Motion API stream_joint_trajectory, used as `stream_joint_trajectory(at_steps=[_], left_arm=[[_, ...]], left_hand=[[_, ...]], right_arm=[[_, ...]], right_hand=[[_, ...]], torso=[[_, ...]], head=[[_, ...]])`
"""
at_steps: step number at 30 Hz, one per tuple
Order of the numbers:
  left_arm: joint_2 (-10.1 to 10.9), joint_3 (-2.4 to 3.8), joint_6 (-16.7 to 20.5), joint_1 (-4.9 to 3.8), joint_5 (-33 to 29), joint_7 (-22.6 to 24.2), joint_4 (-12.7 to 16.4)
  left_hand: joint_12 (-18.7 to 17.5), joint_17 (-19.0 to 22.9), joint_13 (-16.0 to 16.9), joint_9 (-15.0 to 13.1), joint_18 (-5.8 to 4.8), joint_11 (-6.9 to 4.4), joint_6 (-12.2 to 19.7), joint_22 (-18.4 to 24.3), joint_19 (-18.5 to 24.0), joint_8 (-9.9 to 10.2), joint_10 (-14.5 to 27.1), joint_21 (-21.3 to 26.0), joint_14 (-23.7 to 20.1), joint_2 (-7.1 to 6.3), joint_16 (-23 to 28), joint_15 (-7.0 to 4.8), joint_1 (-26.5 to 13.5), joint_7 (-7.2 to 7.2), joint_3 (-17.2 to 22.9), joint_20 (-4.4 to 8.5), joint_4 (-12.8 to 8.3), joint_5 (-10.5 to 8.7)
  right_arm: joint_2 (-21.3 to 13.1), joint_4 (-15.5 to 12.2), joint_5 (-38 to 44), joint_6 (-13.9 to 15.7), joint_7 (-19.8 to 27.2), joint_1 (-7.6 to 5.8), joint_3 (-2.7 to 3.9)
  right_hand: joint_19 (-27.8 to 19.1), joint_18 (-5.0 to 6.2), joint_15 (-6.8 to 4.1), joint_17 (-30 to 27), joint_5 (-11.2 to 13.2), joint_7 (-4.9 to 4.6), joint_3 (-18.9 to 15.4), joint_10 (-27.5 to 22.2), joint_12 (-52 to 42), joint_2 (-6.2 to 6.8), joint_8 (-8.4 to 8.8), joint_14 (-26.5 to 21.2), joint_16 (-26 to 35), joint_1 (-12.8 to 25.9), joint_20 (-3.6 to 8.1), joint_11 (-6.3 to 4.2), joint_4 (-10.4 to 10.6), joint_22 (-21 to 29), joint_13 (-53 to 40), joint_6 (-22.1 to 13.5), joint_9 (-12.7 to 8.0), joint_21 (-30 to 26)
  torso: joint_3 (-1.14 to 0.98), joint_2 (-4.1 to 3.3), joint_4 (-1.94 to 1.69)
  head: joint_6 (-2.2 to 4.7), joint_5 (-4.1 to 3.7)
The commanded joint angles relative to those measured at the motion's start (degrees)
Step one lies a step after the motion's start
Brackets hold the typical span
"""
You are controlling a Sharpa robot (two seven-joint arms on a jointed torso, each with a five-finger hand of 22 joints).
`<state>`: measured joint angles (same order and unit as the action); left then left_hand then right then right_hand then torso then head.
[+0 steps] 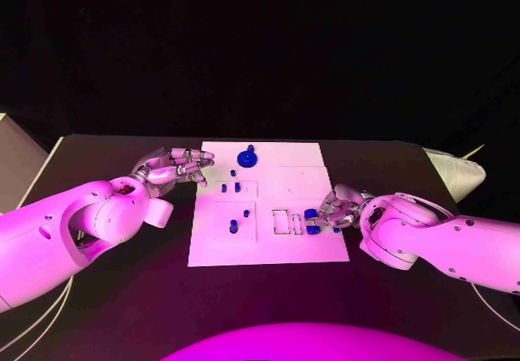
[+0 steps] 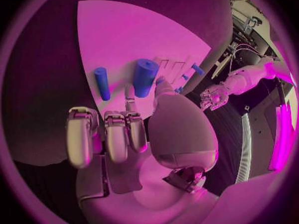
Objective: Assemble the parts on the task board
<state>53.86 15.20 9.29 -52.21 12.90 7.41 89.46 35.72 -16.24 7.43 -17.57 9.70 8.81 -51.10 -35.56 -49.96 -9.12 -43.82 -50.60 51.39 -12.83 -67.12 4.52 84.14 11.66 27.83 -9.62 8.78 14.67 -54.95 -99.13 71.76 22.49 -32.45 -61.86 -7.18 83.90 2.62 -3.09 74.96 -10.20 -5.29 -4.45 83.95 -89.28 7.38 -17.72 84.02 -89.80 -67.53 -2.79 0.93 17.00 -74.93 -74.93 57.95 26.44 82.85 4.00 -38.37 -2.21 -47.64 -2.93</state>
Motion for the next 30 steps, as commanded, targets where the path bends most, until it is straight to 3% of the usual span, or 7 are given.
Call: stream_joint_trajectory(at_steps=[1,9,16,20,24,27,30], left_arm=[[-0.05,0.05,0.01,0.01,-0.41,0.58,0.09],[-0.05,0.05,-0.02,0.01,-0.42,0.45,0.02],[-0.02,0.05,-0.10,0.02,-0.44,0.31,0.02],[0.03,0.05,-0.11,0.02,-0.44,0.27,0.05],[0.03,0.05,-0.13,0.02,-0.45,0.25,0.07],[0.04,0.05,-0.11,0.02,-0.45,0.24,0.07],[0.05,0.05,-0.08,0.02,-0.45,0.22,0.02]], left_hand=[[0.25,0.08,-0.09,0.11,0.86,-0.02,0.06,0.05,-0.35,-0.20,0.11,0.16,0.37,-0.03,0.35,0.04,0.33,0.38,-0.11,-0.15,0.01,0.21],[0.25,0.08,-0.09,0.11,0.86,-0.02,0.06,0.05,-0.35,-0.20,0.11,0.16,0.37,-0.03,0.35,0.04,0.33,0.38,-0.11,-0.15,0.01,0.21],[0.25,0.08,-0.12,0.14,0.86,-0.02,0.17,0.06,-0.36,-0.15,0.13,0.17,0.39,-0.04,0.36,0.05,0.29,0.39,-0.11,-0.15,0.05,0.22],[0.25,0.08,-0.13,0.14,0.86,-0.02,0.17,0.06,-0.36,-0.16,0.14,0.17,0.40,-0.02,0.36,0.05,0.29,0.39,-0.10,-0.15,0.06,0.23],[0.25,0.08,-0.13,0.14,0.86,-0.02,0.17,0.06,-0.36,-0.16,0.14,0.17,0.40,-0.02,0.36,0.05,0.29,0.39,-0.10,-0.15,0.06,0.23],[0.26,0.09,-0.15,0.14,0.88,-0.03,0.12,0.06,-0.37,-0.19,0.15,0.17,0.40,0.04,0.38,0.03,0.39,0.37,-0.04,-0.13,0.02,0.26],[0.26,0.09,-0.15,0.14,0.88,-0.03,0.12,0.06,-0.37,-0.19,0.15,0.17,0.40,0.04,0.38,0.03,0.39,0.37,-0.04,-0.13,0.02,0.26]], right_arm=[[0.45,0.53,1.49,0.41,-1.64,0.20,-0.05],[1.37,1.68,2.15,-0.40,-2.62,0.51,-0.21],[1.88,2.03,2.49,-2.10,-3.47,0.67,-0.36],[1.98,1.90,2.57,-2.25,-3.67,0.76,-0.40],[1.99,1.57,1.87,-1.16,-3.38,0.84,-0.42],[1.89,1.26,1.25,0.13,-2.97,0.87,-0.42],[1.68,0.82,0.43,1.75,-2.48,0.89,-0.42]], right_hand=[[3.90,-0.83,0.11,15.04,-0.39,-0.07,-0.42,5.37,0.01,-0.04,-0.40,5.98,-0.20,0.51,-0.03,0.04,0.00,-8.93,-14.18,-0.37,0.12,0.14],[4.03,-0.94,0.09,15.04,-0.53,-0.02,-0.44,5.45,-0.07,-0.50,-0.57,5.98,-0.20,-0.08,-0.04,0.00,-0.12,-9.36,-14.30,-0.27,0.23,0.60],[4.09,-1.03,0.02,15.04,-1.76,0.09,0.07,5.54,-0.15,-0.57,-0.92,5.98,-0.20,-3.54,-0.01,-0.10,-0.20,-9.81,-14.43,-0.16,0.48,1.02],[4.11,-1.07,-0.05,15.04,-7.25,0.16,0.62,5.56,-0.15,-0.58,-1.05,5.98,-0.20,-6.22,0.05,-0.18,-0.31,-10.06,-14.47,-0.07,0.52,1.21],[4.12,-1.10,-0.13,15.04,-14.70,0.25,1.93,5.69,-0.29,-1.16,-0.82,5.98,-0.20,-8.08,0.11,-0.28,-0.33,-10.26,-14.64,0.12,0.19,1.36],[4.17,-1.13,-0.25,15.04,-17.33,0.42,3.11,5.81,-0.43,-1.63,-0.68,5.98,-0.20,-8.75,0.20,-0.43,-0.34,-10.41,-14.78,0.43,-0.05,1.48],[4.18,-1.14,-0.34,15.04,-17.59,0.55,4.03,5.93,-0.57,-1.95,-0.67,5.98,-0.20,-9.01,0.27,-0.56,-0.29,-10.47,-14.93,0.77,-0.18,1.53]], torso=[[0.03,0.05,0.00],[0.08,0.10,0.00],[0.09,0.09,0.02],[0.11,0.07,0.08],[0.13,0.10,0.02],[0.09,0.08,-0.07],[0.08,0.11,-0.04]], head=[[-0.26,-0.08],[-0.37,-0.12],[-0.49,-0.19],[-0.43,-0.29],[-0.44,-0.30],[-0.39,-0.29],[-0.33,-0.21]])
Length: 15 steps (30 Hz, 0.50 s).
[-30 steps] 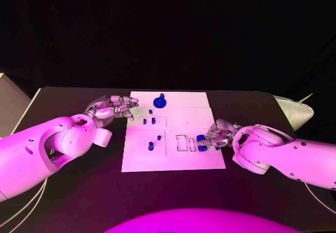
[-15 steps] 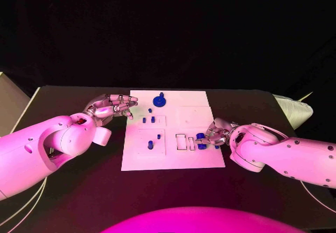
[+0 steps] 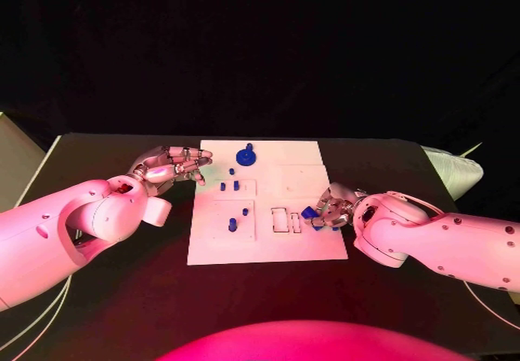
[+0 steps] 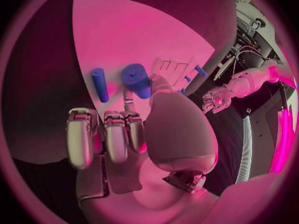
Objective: Assemble the parts on the task board
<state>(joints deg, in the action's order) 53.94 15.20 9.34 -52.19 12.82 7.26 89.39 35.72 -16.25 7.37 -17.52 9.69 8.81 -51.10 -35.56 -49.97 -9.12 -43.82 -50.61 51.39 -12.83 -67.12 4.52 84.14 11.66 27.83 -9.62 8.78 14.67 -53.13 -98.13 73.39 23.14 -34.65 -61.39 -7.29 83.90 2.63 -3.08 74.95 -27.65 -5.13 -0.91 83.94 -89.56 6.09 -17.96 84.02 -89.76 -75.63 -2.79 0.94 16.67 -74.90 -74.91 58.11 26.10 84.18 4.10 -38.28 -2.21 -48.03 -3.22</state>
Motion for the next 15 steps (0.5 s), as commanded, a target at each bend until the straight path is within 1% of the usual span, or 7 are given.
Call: stream_joint_trajectory(at_steps=[1,4,7,9,10,15], left_arm=[[-0.03,0.05,-0.13,0.00,-0.37,0.36,0.06],[-0.03,0.05,-0.12,0.00,-0.38,0.35,0.03],[-0.06,0.05,-0.12,0.01,-0.39,0.34,-0.03],[-0.08,0.05,-0.12,0.01,-0.40,0.34,-0.05],[-0.09,0.05,-0.11,0.01,-0.40,0.33,-0.07],[-0.14,0.05,-0.15,0.01,-0.41,0.29,-0.10]], left_hand=[[0.26,0.09,-0.09,0.08,0.88,-0.03,0.12,0.06,-0.37,-0.19,0.15,0.17,0.40,0.04,0.38,0.03,0.39,0.37,-0.04,-0.13,0.02,0.26],[0.26,0.09,-0.09,0.08,0.88,-0.03,0.12,0.06,-0.37,-0.19,0.15,0.17,0.40,0.04,0.38,0.03,0.39,0.37,-0.04,-0.13,0.02,0.26],[0.26,0.10,-0.11,0.08,0.88,-0.03,0.09,0.06,-0.38,-0.22,0.16,0.16,0.41,0.09,0.39,0.02,0.44,0.37,0.01,-0.13,0.00,0.28],[0.26,0.10,-0.11,0.08,0.88,-0.03,0.09,0.06,-0.38,-0.22,0.16,0.16,0.41,0.09,0.39,0.02,0.44,0.37,0.01,-0.13,0.00,0.28],[0.26,0.10,-0.11,0.08,0.88,-0.03,0.09,0.06,-0.38,-0.22,0.16,0.16,0.41,0.09,0.39,0.02,0.44,0.37,0.01,-0.13,0.00,0.28],[0.26,0.10,-0.11,0.08,0.88,-0.03,0.09,0.06,-0.38,-0.22,0.16,0.16,0.41,0.09,0.39,0.02,0.44,0.37,0.01,-0.13,0.00,0.28]], right_arm=[[-0.26,-0.39,-1.54,1.69,-0.11,0.42,-0.31],[-0.58,-0.97,-2.25,2.87,0.24,0.39,-0.26],[-1.02,-1.95,-3.34,4.09,0.72,0.11,-0.07],[-1.20,-2.54,-3.92,4.47,0.96,-0.20,0.05],[-1.34,-3.23,-4.46,4.72,1.20,-0.66,0.16],[-1.16,-4.68,-5.51,4.75,1.64,-1.64,0.30]], right_hand=[[4.19,-1.15,-0.38,15.05,0.09,0.42,0.70,5.98,-0.34,-0.71,-0.43,5.98,-0.24,-0.81,0.29,-0.59,0.06,-10.51,-14.99,0.72,0.13,0.20],[4.20,-1.16,-0.41,15.05,0.68,0.45,1.03,6.05,-0.43,-0.70,-0.42,5.98,-0.24,-0.26,0.33,-0.62,0.12,-10.55,-15.09,0.93,0.05,0.23],[4.23,-1.18,-0.47,15.05,1.48,0.53,1.45,6.06,-0.44,-0.62,-0.42,5.98,-0.24,0.59,0.39,-0.69,0.12,-10.63,-15.09,1.25,-0.05,0.31],[4.26,-1.20,-0.51,15.05,2.12,0.58,1.68,6.06,-0.44,-0.54,-0.42,5.98,-0.24,1.16,0.42,-0.73,0.12,-10.70,-15.09,1.44,-0.11,0.37],[4.28,-1.21,-0.54,15.05,2.74,0.62,1.83,6.06,-0.44,-0.45,-0.43,5.98,-0.24,1.70,0.45,-0.76,0.12,-10.77,-15.09,1.59,-0.15,0.45],[4.32,-1.24,-0.57,15.05,3.34,0.66,2.04,6.06,-0.44,-0.42,-0.44,5.98,-0.24,2.35,0.48,-0.79,0.13,-10.87,-15.09,1.76,-0.20,0.54]], torso=[[-0.01,0.02,-0.01],[0.01,0.01,0.00],[0.01,-0.03,0.02],[-0.01,-0.03,0.02],[-0.02,-0.04,0.04],[0.03,-0.08,0.03]], head=[[0.09,0.11],[0.16,0.19],[0.25,0.24],[0.26,0.25],[0.27,0.26],[0.32,0.25]])
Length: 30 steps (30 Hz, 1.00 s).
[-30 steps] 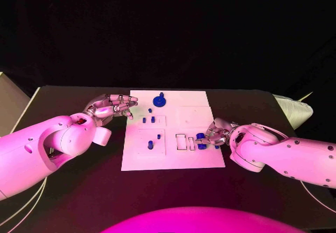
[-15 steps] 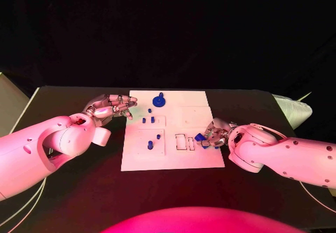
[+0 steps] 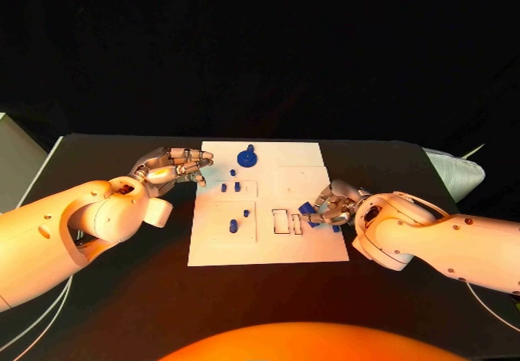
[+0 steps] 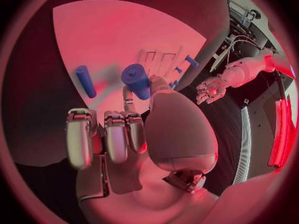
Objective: Assemble the parts on the task board
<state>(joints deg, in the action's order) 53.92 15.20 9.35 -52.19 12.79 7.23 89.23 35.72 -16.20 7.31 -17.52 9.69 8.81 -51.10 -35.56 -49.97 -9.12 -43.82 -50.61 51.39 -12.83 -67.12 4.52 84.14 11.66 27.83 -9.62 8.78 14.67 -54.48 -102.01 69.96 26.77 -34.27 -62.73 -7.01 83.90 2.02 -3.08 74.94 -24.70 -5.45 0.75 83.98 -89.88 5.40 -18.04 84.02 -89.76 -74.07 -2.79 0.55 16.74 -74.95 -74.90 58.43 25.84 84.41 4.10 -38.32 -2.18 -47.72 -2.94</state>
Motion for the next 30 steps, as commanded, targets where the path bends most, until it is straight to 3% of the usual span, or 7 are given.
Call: stream_joint_trajectory(at_steps=[1,9,25,30], left_arm=[[-0.14,0.05,-0.18,0.01,-0.38,0.30,0.07],[-0.17,0.05,-0.32,0.01,-0.43,0.14,0.10],[-0.23,0.05,-0.51,0.01,-0.44,-0.07,0.17],[-0.27,0.05,-0.55,0.01,-0.44,-0.12,0.12]], left_hand=[[0.26,0.05,-0.05,0.09,0.88,-0.03,0.09,0.06,-0.38,-0.22,0.16,0.16,0.41,0.09,0.39,0.02,0.44,0.37,0.01,-0.12,0.00,0.28],[0.26,0.06,-0.08,0.09,0.87,-0.02,0.07,0.06,-0.38,-0.24,0.20,0.16,0.40,0.11,0.41,0.02,0.43,0.38,0.02,-0.12,0.01,0.28],[0.24,0.07,-0.11,0.09,0.86,-0.01,0.06,0.06,-0.37,-0.26,0.26,0.17,0.40,0.12,0.42,0.04,0.37,0.39,0.01,-0.13,0.07,0.27],[0.23,0.07,-0.14,0.10,0.86,0.00,0.06,0.07,-0.37,-0.28,0.29,0.19,0.40,0.13,0.43,0.05,0.30,0.39,0.01,-0.14,0.12,0.27]], right_arm=[[0.37,-1.05,-2.31,0.99,1.33,-0.43,0.04],[3.00,-1.15,-3.70,-1.21,1.38,-0.82,0.05],[7.19,2.23,-3.89,-4.17,0.18,-0.58,-0.19],[7.78,3.02,-3.65,-4.67,-0.25,-0.55,-0.22]], right_hand=[[4.32,-0.63,-0.56,15.06,0.39,0.97,0.38,6.02,-0.12,0.28,-0.35,5.98,-0.24,0.79,0.48,-0.40,0.07,-10.83,-15.10,1.44,0.06,0.32],[4.31,-0.63,-0.58,15.06,2.40,0.98,0.64,6.02,-0.12,0.27,-0.37,5.98,-0.24,3.19,0.52,-0.42,0.11,-10.86,-15.10,1.73,-0.05,0.29],[4.33,-0.64,-0.67,15.06,5.52,1.14,0.65,6.02,-0.12,-0.06,-0.70,5.98,-0.24,6.23,0.57,-0.53,0.10,-10.95,-15.10,2.06,0.05,0.30],[4.35,-0.65,-0.69,15.06,5.98,1.18,0.64,6.02,-0.12,-0.41,-0.83,5.98,-0.24,7.08,0.59,-0.56,0.13,-11.01,-15.10,2.15,0.12,0.35]], torso=[[0.03,-0.04,-0.03],[0.08,-0.04,-0.04],[0.12,-0.07,-0.05],[0.03,-0.09,0.01]], head=[[-0.01,-0.05],[-0.28,0.02],[-0.46,0.25],[-0.62,0.34]])
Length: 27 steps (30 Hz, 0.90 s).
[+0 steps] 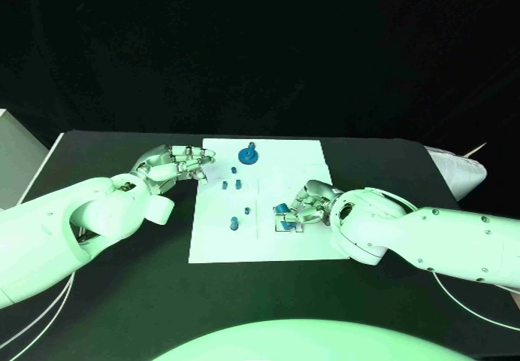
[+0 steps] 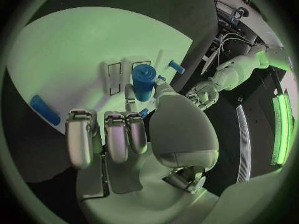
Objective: Assemble the parts on the task board
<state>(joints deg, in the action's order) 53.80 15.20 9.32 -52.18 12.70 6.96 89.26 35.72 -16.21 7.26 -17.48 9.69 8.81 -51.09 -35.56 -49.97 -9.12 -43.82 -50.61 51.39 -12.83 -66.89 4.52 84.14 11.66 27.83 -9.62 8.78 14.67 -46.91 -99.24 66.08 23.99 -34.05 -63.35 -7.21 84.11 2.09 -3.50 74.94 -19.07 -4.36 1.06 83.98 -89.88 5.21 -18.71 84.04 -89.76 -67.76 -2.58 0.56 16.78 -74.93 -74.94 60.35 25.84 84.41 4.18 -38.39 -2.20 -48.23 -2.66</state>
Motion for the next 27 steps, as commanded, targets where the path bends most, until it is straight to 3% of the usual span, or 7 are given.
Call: stream_joint_trajectory(at_steps=[1,14,18,21,23,27], left_arm=[[-0.15,0.05,-0.53,0.00,-0.36,0.13,0.07],[-0.11,0.05,-0.58,0.00,-0.36,-0.02,0.06],[-0.10,0.05,-0.59,0.00,-0.36,-0.05,0.08],[-0.09,0.05,-0.57,0.00,-0.36,-0.05,0.07],[-0.09,0.05,-0.56,-0.01,-0.36,-0.06,0.06],[-0.09,0.05,-0.54,-0.01,-0.36,-0.06,0.04]], left_hand=[[0.24,0.08,-0.09,0.05,0.86,0.00,0.06,0.07,-0.37,-0.28,0.29,0.19,0.40,0.13,0.21,0.05,0.31,0.39,0.01,-0.14,0.12,0.27],[0.23,0.08,-0.12,0.06,0.85,0.02,0.06,0.09,-0.36,-0.30,0.35,0.22,0.41,0.23,0.22,0.08,0.15,0.41,0.01,-0.16,0.26,0.27],[0.23,0.08,-0.12,0.06,0.85,0.02,0.06,0.09,-0.36,-0.30,0.35,0.22,0.41,0.23,0.22,0.08,0.15,0.41,0.01,-0.16,0.26,0.27],[0.23,0.08,-0.12,0.06,0.85,0.02,0.06,0.09,-0.36,-0.30,0.35,0.22,0.41,0.23,0.22,0.08,0.15,0.41,0.01,-0.16,0.26,0.27],[0.23,0.08,-0.12,0.06,0.85,0.02,0.06,0.09,-0.36,-0.30,0.35,0.22,0.41,0.23,0.22,0.08,0.15,0.41,0.01,-0.16,0.26,0.27],[0.23,0.08,-0.12,0.06,0.85,0.02,0.06,0.09,-0.36,-0.30,0.35,0.22,0.41,0.23,0.22,0.08,0.15,0.41,0.01,-0.16,0.26,0.27]], right_arm=[[0.34,0.43,0.38,-1.96,-0.55,0.09,-0.03],[1.22,1.76,2.19,-2.12,-1.26,0.17,-0.05],[1.58,2.18,3.10,-1.69,-1.47,0.18,-0.05],[1.82,2.36,3.50,-1.42,-1.35,0.21,-0.05],[1.93,2.40,3.66,-1.36,-1.11,0.22,-0.06],[2.05,2.25,3.72,-1.27,-0.15,0.25,-0.06]], right_hand=[[4.13,-0.72,-0.28,15.06,0.44,0.10,0.32,6.02,-0.12,-0.28,-0.19,5.96,-0.24,0.90,0.38,-0.58,0.08,-11.02,-15.06,0.24,0.13,0.34],[4.10,-0.70,-0.34,15.06,1.17,0.19,0.13,6.02,-0.12,-0.57,-0.46,5.96,-0.24,2.16,0.42,-0.66,0.09,-10.98,-15.06,0.38,0.27,0.24],[4.09,-0.70,-0.40,15.06,3.42,0.26,-0.34,6.02,-0.12,-0.60,-0.78,5.96,-0.24,3.45,0.48,-0.72,0.06,-10.99,-15.06,0.29,0.46,0.19],[4.10,-0.70,-0.42,15.06,6.63,0.28,-1.25,6.02,-0.12,-0.64,-1.14,5.96,-0.24,5.20,0.51,-0.73,0.13,-11.02,-15.06,0.19,0.69,0.16],[4.11,-0.70,-0.43,15.06,5.67,0.28,-2.25,6.02,-0.12,-0.77,-1.32,5.96,-0.24,6.23,0.52,-0.74,0.11,-11.05,-15.06,0.09,0.82,0.17],[4.11,-0.70,-0.43,15.06,9.00,0.29,-5.48,6.02,-0.12,-0.74,-1.81,5.96,-0.24,8.50,0.52,-0.74,0.18,-11.09,-15.06,-0.15,1.14,0.12]], torso=[[-0.04,-0.03,0.01],[-0.06,-0.01,0.03],[-0.07,-0.01,0.02],[-0.08,0.02,0.03],[-0.09,0.02,0.02],[-0.12,0.02,0.06]], head=[[-0.13,0.07],[-0.26,0.24],[-0.27,0.21],[-0.27,0.21],[-0.23,0.23],[-0.25,0.22]])
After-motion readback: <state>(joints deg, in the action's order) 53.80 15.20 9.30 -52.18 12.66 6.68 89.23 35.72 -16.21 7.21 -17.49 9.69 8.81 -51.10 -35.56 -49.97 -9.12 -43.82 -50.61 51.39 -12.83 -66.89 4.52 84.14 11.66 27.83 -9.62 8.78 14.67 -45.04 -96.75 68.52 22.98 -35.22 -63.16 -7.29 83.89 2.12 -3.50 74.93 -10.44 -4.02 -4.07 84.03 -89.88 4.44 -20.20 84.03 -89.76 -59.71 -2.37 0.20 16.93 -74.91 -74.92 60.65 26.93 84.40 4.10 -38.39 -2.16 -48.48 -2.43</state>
